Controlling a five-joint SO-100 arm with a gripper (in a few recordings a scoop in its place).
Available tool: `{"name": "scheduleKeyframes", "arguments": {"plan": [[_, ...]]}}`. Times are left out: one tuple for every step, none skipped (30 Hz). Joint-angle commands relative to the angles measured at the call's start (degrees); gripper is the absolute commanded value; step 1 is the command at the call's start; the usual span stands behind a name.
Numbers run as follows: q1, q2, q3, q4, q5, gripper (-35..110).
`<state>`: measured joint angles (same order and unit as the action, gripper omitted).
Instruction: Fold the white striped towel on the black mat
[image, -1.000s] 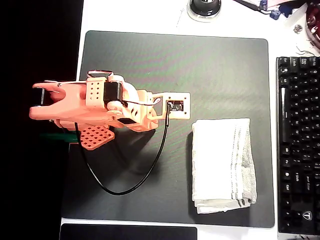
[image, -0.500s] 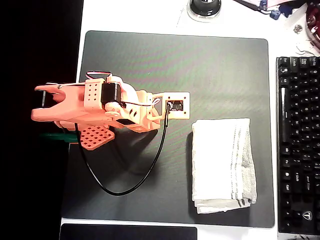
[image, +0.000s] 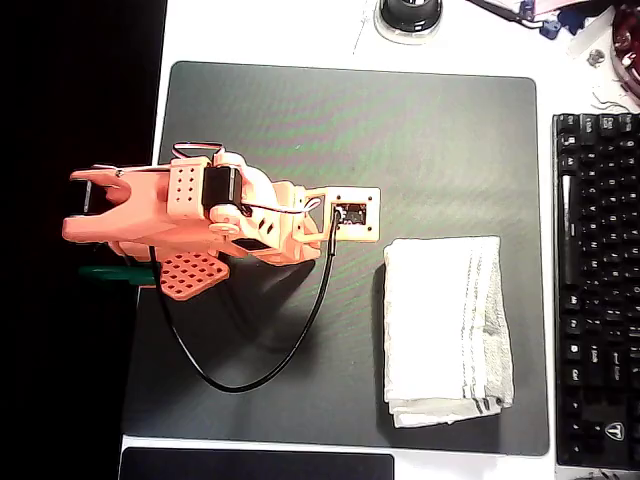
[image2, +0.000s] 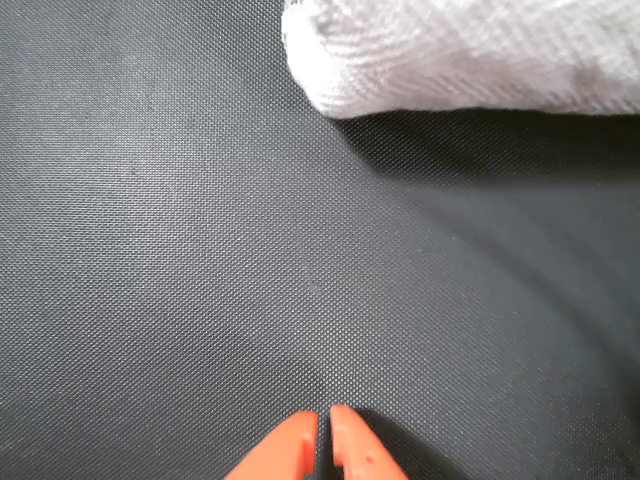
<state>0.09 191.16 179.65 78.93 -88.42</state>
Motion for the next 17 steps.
{"name": "scheduleKeyframes", "arguments": {"plan": [[-0.3, 1.4, 1.2, 0.7, -0.3, 3], [-0.3, 1.4, 1.2, 0.7, -0.3, 3], [-0.3, 1.4, 1.2, 0.7, -0.3, 3], [-0.3, 1.4, 1.2, 0.7, -0.3, 3], [-0.3, 1.4, 1.2, 0.7, -0.3, 3], [-0.3, 1.4, 1.2, 0.7, -0.3, 3], [-0.3, 1.4, 1.2, 0.7, -0.3, 3], [-0.3, 1.4, 1.2, 0.7, -0.3, 3], [-0.3, 1.4, 1.2, 0.7, -0.3, 3], [-0.3, 1.4, 1.2, 0.7, -0.3, 3], [-0.4, 1.4, 1.2, 0.7, -0.3, 3], [-0.4, 1.4, 1.2, 0.7, -0.3, 3], [-0.4, 1.4, 1.2, 0.7, -0.3, 3], [-0.4, 1.4, 1.2, 0.7, -0.3, 3], [-0.4, 1.4, 1.2, 0.7, -0.3, 3], [-0.5, 1.4, 1.2, 0.7, -0.3, 3], [-0.6, 1.4, 1.2, 0.7, -0.3, 3]]}}
